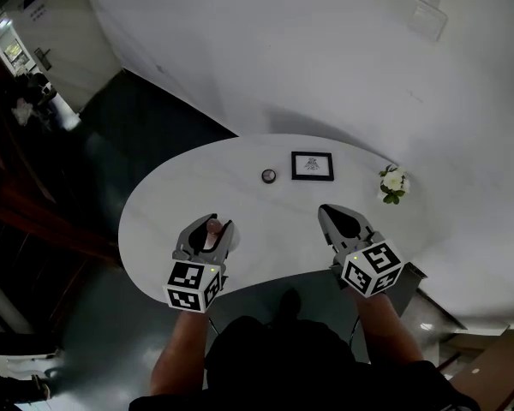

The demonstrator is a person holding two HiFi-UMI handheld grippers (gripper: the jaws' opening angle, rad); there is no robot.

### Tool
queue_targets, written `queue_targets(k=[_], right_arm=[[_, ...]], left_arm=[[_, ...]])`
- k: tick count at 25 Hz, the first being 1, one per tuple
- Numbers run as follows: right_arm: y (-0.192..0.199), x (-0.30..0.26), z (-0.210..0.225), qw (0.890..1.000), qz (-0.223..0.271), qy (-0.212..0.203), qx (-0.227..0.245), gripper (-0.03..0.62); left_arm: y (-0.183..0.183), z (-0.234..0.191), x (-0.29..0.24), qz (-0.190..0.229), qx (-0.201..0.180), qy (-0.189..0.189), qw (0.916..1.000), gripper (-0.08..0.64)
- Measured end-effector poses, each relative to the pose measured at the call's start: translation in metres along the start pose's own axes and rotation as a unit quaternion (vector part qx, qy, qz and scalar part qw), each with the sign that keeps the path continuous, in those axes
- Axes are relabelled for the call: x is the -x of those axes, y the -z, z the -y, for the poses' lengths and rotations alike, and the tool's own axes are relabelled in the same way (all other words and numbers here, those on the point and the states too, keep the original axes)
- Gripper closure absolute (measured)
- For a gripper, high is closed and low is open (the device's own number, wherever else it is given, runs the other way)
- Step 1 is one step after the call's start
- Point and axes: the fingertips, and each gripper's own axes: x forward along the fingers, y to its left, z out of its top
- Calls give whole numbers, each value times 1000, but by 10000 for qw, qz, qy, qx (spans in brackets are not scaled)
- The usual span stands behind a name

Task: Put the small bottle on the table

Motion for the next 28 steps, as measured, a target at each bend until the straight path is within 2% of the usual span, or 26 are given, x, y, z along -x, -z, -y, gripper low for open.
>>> queue_targets(k=[3, 6, 10, 12, 19, 21, 28], right_arm=[[2, -12, 12, 9999, -88, -56, -93, 586], [4, -23, 18, 9997, -237, 14, 25, 586], [2, -35, 12, 9996, -261, 51, -14, 586], [3, -41, 3, 9995, -305, 24, 5, 586], [27, -63, -16, 9983, -566, -41, -135, 586], [30, -71, -13, 9980, -590, -85, -226, 586], [31, -92, 13, 9972, -642, -217, -321, 586]], left_arm=[[4, -6, -17, -79, 87, -34, 9999, 414], [4, -13, -29, -73, 107, 11, 9999, 414], [9, -23, -43, -212, -353, 104, 9991, 414], [12, -29, -50, -243, -448, 199, 9985, 414], [18, -41, -75, -284, -298, 543, 9977, 413], [21, -43, -84, -288, -175, 587, 9977, 413], [41, -42, -127, -532, -89, 659, 9964, 413]])
